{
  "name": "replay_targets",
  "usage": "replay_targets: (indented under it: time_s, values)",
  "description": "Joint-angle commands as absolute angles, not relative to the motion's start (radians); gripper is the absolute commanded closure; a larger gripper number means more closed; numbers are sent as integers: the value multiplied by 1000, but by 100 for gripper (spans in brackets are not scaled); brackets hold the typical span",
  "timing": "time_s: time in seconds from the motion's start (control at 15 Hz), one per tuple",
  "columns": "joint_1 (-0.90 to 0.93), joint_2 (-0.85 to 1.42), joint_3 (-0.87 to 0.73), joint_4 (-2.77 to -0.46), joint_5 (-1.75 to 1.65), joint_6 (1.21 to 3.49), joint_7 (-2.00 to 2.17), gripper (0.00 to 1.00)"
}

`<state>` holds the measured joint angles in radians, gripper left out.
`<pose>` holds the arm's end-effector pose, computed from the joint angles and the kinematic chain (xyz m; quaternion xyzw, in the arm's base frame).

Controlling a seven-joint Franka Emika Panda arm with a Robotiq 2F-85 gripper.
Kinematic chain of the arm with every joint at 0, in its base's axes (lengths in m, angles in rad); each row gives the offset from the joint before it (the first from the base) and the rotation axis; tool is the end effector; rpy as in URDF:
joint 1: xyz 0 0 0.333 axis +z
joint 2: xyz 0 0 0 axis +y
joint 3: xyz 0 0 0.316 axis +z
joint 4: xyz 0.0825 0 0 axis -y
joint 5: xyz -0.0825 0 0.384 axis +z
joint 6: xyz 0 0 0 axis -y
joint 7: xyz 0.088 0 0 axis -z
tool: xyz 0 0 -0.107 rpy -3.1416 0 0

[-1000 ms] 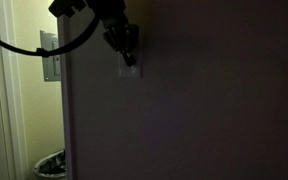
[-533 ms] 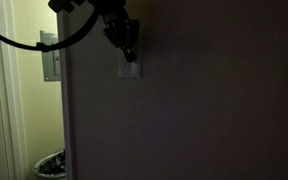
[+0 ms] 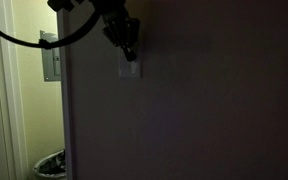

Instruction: Turn on the right switch

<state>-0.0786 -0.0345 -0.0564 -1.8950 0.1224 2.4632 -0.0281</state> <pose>0.5908 -0.0809 0.5827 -0.9499 0.0852 -0.2994 0.0274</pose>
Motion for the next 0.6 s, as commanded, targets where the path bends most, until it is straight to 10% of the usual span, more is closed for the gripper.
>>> replay_targets:
  time_s: [0.0, 0.53]
  values:
    - [-71, -22, -61, -1876, 129, 2444, -57, 95]
    - [-78, 14, -64, -1885, 87, 2356, -48, 95]
